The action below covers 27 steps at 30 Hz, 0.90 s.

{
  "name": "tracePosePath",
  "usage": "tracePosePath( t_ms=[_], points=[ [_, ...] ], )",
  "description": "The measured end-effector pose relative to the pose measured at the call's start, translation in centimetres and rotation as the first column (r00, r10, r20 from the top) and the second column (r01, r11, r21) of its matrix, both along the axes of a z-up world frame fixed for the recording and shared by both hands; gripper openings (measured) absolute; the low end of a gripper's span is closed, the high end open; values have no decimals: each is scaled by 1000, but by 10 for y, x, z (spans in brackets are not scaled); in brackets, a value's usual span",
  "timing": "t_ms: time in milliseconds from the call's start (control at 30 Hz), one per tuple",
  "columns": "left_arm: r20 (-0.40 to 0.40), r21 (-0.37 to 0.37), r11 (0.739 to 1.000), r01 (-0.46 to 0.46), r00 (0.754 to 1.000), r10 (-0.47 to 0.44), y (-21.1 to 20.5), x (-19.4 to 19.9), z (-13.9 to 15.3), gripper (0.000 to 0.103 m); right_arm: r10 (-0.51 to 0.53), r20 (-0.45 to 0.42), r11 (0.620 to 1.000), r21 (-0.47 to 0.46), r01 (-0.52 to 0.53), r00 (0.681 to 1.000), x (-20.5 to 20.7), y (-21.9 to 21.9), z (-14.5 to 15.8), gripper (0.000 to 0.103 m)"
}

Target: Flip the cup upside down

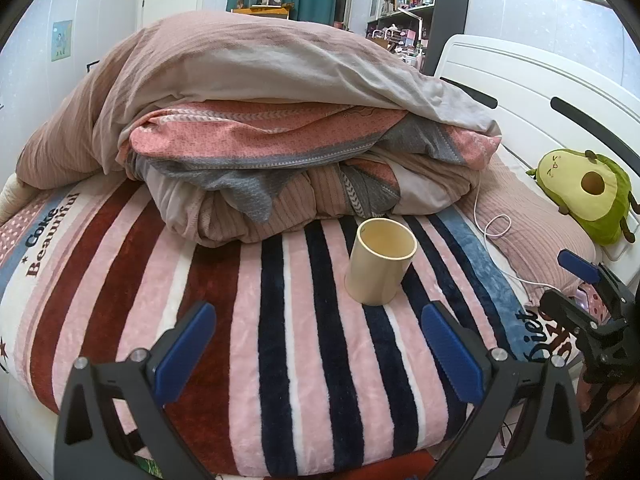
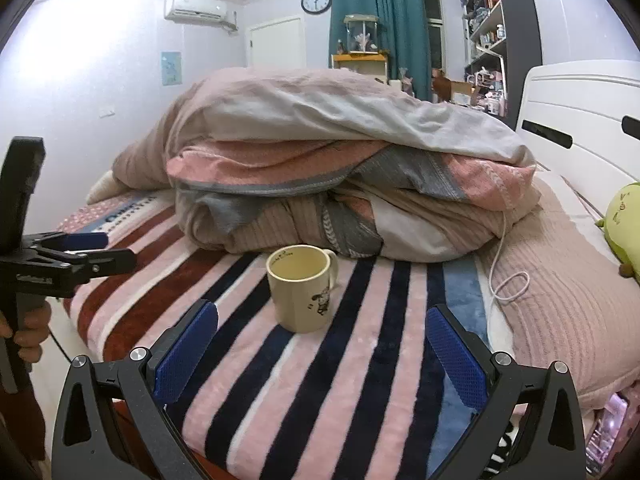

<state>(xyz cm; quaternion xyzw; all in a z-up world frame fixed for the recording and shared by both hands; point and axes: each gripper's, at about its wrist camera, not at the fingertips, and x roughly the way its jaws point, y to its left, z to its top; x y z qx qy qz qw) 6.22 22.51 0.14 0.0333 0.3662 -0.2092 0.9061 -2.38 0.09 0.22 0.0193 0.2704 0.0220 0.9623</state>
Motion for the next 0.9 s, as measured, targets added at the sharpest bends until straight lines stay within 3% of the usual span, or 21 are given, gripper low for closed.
tracePosePath(
  t_ms=[900],
  points=[
    [5,3,1000,-1,1000,1,1,-3,2,102,16,-34,996,92,-13,999,2,-7,-7,103]
  ],
)
